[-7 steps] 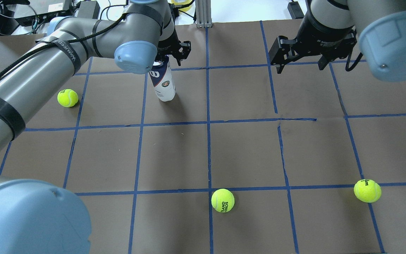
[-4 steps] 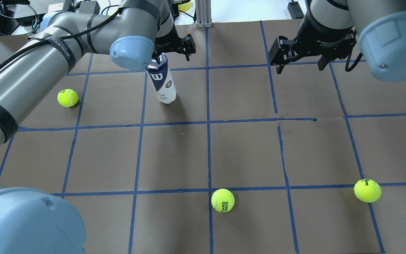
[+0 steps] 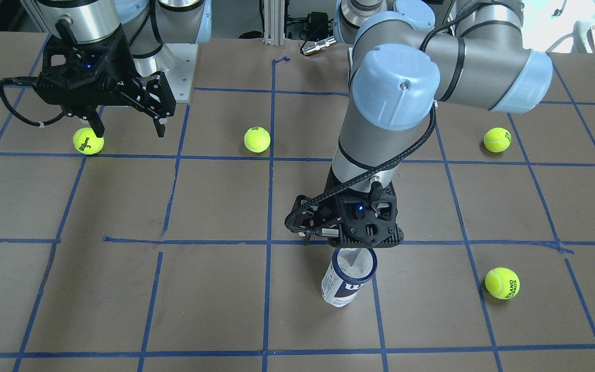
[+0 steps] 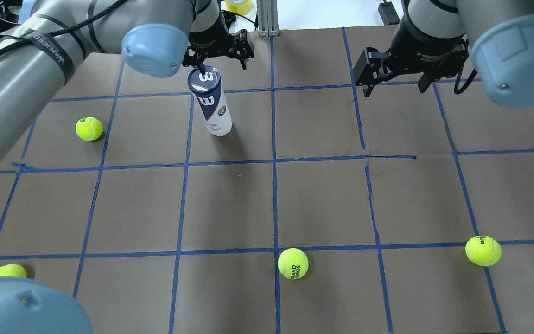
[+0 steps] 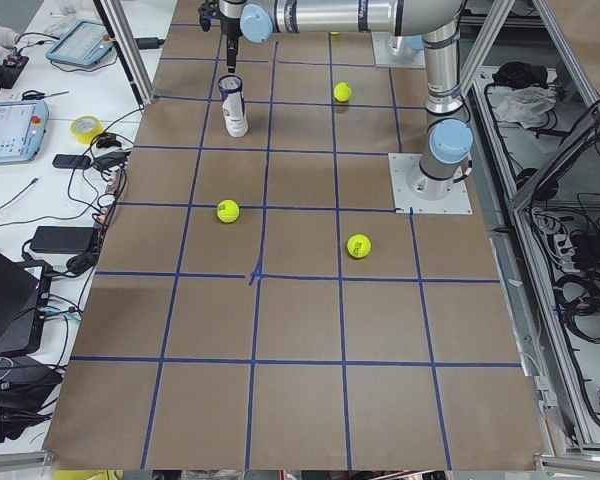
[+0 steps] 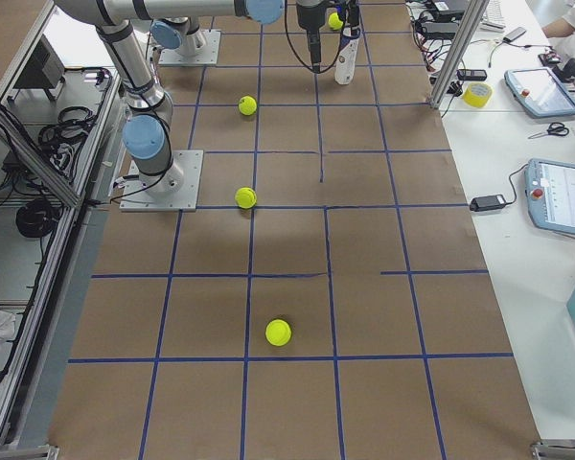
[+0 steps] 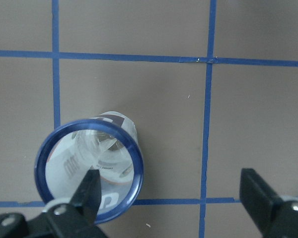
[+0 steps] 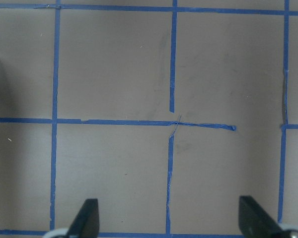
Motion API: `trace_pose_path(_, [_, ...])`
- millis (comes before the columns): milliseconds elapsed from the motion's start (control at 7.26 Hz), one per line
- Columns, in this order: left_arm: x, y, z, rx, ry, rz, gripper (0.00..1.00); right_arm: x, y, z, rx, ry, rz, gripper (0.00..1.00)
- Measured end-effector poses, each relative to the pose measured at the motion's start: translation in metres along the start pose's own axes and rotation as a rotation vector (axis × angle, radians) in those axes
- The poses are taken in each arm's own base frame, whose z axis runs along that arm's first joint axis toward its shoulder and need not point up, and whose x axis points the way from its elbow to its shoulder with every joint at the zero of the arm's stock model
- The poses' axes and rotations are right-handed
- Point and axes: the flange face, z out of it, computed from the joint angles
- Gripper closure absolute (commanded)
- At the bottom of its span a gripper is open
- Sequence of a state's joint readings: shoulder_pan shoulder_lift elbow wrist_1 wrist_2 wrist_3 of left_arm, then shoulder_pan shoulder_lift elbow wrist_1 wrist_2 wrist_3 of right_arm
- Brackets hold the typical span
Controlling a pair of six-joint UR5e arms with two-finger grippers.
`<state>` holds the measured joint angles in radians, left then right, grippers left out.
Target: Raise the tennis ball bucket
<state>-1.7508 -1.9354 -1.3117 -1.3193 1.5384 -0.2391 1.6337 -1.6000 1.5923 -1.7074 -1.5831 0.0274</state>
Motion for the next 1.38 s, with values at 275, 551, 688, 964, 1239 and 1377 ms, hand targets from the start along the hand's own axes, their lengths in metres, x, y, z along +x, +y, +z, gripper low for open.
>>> trace_pose_path(275, [-0.044, 0.016, -0.046, -0.061, -0.031, 0.03, 0.0, 0.0, 0.0, 0.0, 0.0, -0.001, 0.0, 0.0])
trace_pose_path(551, [-0.086, 0.042, -0.085, -0.122, -0.043, 0.064, 0.0, 0.0, 0.0, 0.0, 0.0, -0.002, 0.001, 0.0])
trace_pose_path(688, [-0.095, 0.058, -0.091, -0.133, -0.043, 0.067, 0.0, 0.0, 0.0, 0.0, 0.001, -0.002, 0.001, 0.0])
trace_pose_path(964, [-0.121, 0.077, -0.093, -0.121, -0.043, 0.062, 0.0, 0.0, 0.0, 0.0, 0.001, -0.002, 0.003, 0.0])
trace_pose_path(1239, [-0.145, 0.087, -0.093, -0.118, -0.043, 0.059, 0.0, 0.0, 0.0, 0.0, 0.001, -0.002, 0.003, 0.0])
trace_pose_path(1377, [-0.151, 0.091, -0.093, -0.115, -0.043, 0.068, 0.0, 0.0, 0.0, 0.0, 0.001, -0.002, 0.003, 0.0])
